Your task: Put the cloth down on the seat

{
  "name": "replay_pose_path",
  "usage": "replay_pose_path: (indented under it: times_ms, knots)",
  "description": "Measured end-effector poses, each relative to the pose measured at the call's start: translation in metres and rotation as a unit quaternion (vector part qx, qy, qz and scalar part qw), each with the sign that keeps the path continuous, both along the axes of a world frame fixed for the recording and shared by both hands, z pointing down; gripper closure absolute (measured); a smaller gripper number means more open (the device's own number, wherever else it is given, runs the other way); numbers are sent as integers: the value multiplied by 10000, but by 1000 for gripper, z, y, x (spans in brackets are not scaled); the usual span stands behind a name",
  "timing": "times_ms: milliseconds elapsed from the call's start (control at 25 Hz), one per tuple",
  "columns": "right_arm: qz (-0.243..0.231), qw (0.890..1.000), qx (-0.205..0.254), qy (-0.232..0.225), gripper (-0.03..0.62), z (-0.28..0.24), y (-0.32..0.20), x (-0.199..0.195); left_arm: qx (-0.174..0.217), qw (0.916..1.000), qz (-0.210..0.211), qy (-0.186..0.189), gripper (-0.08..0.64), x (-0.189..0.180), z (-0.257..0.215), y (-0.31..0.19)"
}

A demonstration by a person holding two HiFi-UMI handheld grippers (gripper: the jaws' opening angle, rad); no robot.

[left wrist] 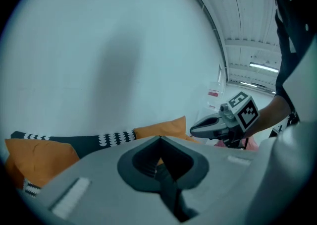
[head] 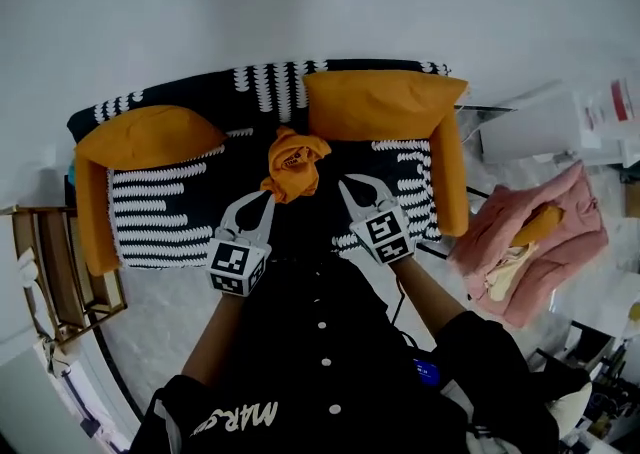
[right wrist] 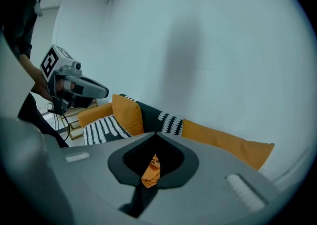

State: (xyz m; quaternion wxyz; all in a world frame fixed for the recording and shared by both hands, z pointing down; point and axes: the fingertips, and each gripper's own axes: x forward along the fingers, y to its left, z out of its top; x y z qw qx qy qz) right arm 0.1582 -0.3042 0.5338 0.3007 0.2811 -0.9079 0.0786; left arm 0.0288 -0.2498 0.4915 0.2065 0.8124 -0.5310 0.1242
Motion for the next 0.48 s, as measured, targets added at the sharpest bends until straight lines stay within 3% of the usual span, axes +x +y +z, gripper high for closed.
replay_pose_path:
  times_ms: [480]
  knots:
    - [915,9886,833,-858,565,-92,-19,45,596,9982,-81,-47,560,-5,-45,-10]
